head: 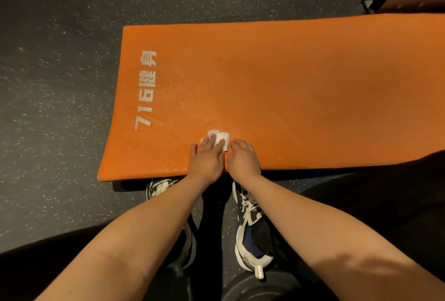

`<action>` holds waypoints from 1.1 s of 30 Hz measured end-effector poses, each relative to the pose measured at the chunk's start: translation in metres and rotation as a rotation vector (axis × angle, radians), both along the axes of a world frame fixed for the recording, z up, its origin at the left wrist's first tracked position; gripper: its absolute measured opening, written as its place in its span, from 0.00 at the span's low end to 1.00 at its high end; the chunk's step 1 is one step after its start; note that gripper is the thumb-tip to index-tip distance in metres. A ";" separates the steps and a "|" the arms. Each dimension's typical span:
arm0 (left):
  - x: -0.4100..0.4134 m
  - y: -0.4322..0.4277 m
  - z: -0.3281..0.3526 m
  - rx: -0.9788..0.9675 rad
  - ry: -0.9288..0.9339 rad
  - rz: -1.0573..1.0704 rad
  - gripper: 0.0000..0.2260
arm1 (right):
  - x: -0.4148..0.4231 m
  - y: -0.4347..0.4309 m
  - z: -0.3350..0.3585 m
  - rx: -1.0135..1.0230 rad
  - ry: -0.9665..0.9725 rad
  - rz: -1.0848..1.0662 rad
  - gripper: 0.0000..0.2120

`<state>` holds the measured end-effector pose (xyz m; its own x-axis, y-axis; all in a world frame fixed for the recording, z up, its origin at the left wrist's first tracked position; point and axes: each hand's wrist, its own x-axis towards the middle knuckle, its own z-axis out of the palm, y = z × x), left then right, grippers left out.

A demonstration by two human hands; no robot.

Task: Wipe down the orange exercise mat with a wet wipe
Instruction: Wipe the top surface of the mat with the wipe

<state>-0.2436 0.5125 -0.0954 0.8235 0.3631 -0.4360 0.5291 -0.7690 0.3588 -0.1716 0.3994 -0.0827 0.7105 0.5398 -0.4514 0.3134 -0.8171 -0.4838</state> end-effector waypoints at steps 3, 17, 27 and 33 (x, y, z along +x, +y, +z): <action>-0.010 0.001 0.004 0.042 0.031 0.123 0.23 | -0.001 -0.005 0.003 0.004 0.015 0.015 0.23; -0.032 -0.021 0.016 0.019 0.064 0.197 0.23 | -0.025 -0.021 0.013 -0.052 -0.047 -0.040 0.22; -0.036 -0.019 0.017 0.067 0.052 0.090 0.23 | -0.020 -0.031 0.010 -0.016 0.030 -0.026 0.22; -0.031 -0.041 0.022 -0.010 0.032 0.050 0.24 | -0.016 -0.030 0.008 -0.015 0.037 -0.034 0.22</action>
